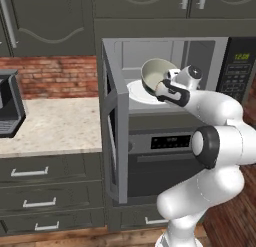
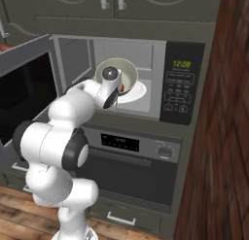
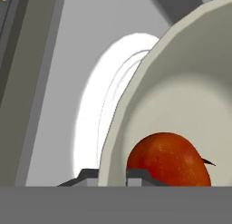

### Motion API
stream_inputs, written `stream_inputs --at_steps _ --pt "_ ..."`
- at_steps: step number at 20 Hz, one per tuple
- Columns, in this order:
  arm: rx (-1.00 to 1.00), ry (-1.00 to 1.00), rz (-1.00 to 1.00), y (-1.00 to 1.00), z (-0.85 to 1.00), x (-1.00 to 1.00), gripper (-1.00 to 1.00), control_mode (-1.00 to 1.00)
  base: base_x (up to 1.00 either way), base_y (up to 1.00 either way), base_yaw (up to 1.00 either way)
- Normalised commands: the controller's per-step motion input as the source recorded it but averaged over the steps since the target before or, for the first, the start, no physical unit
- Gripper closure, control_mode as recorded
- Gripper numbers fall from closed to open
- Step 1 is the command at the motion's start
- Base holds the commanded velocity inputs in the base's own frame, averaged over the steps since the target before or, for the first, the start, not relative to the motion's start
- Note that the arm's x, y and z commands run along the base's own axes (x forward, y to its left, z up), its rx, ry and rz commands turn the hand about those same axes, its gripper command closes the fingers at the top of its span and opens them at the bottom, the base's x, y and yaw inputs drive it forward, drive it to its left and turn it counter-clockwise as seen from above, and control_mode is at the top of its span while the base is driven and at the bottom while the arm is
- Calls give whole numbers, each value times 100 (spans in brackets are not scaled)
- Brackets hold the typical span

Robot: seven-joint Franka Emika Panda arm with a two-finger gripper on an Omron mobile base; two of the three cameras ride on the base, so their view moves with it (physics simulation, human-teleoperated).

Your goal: Pick the tomato from the sink and place it in the bowl. Then pick the bowl and place it in the microwave. Then close the microwave door and press the start button.

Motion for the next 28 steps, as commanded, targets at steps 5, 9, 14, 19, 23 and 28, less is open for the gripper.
stream_inputs --at_steps 5,9,14,19,23,28 --pt "0 0 1 8 0 -23 -100 -100 0 0 0" --pt "-2 -4 0 21 11 -55 -100 -100 0 0 0" --pt "-4 -7 0 20 44 -79 -100 -100 0 0 0" --pt "-3 -16 0 10 63 -100 -100 -100 0 0 0" --pt "-2 -9 0 13 53 -100 -100 -100 0 0 0" --pt "0 1 0 29 62 -100 -100 -100 0 0 0"
